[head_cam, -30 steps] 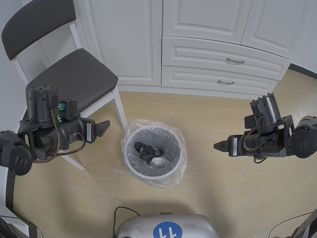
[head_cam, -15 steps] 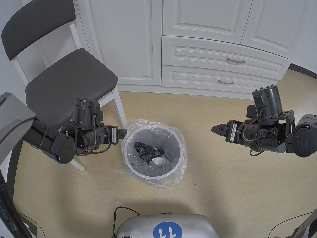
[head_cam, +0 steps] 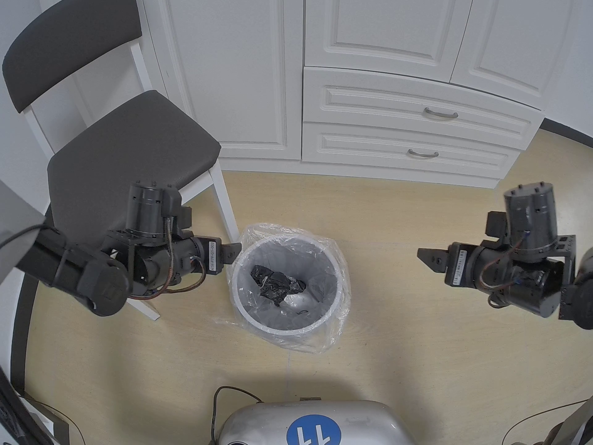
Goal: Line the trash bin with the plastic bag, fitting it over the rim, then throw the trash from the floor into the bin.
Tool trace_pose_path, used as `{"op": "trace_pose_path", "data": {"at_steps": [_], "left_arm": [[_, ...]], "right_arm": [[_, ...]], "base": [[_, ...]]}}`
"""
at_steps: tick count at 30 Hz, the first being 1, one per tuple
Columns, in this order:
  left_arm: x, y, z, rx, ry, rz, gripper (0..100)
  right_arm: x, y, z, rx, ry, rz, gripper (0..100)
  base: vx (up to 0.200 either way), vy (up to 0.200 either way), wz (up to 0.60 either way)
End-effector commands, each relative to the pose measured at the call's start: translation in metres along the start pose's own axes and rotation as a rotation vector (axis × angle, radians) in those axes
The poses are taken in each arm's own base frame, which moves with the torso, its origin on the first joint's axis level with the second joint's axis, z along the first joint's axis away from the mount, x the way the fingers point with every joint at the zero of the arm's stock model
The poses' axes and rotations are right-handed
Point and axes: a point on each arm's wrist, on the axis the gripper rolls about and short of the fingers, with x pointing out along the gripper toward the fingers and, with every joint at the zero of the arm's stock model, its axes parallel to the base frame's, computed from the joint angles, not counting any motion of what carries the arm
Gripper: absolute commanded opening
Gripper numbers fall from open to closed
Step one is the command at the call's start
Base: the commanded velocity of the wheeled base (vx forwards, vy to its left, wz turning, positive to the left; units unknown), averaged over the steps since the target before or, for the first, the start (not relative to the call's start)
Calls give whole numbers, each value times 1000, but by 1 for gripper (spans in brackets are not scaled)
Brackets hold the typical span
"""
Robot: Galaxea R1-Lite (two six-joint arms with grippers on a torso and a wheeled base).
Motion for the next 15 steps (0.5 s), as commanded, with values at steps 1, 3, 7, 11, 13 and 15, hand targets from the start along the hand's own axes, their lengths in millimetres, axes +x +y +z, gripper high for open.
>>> {"op": "trace_pose_path", "data": {"at_steps": [1,3,7,11,13,15], "left_arm": [[-81,0,28,-10,-143,-35,100],[-97,3,31,-17,-166,-28,100],[-126,16,34,-34,-228,6,100],[-155,29,41,-53,-308,44,100],[-170,35,44,-61,-342,66,100],[-181,39,47,-61,-369,80,100]], "right_arm": [[-70,-31,-1,-100,-137,50,100],[-88,-41,2,-177,-191,53,100],[-113,-57,8,-288,-285,6,100],[-129,-78,16,-316,-361,-122,100],[-136,-86,19,-301,-392,-181,100],[-141,-92,20,-288,-414,-215,100]], "base": [[0,0,0],[0,0,0],[0,0,0],[0,0,0],[0,0,0],[0,0,0]]}}
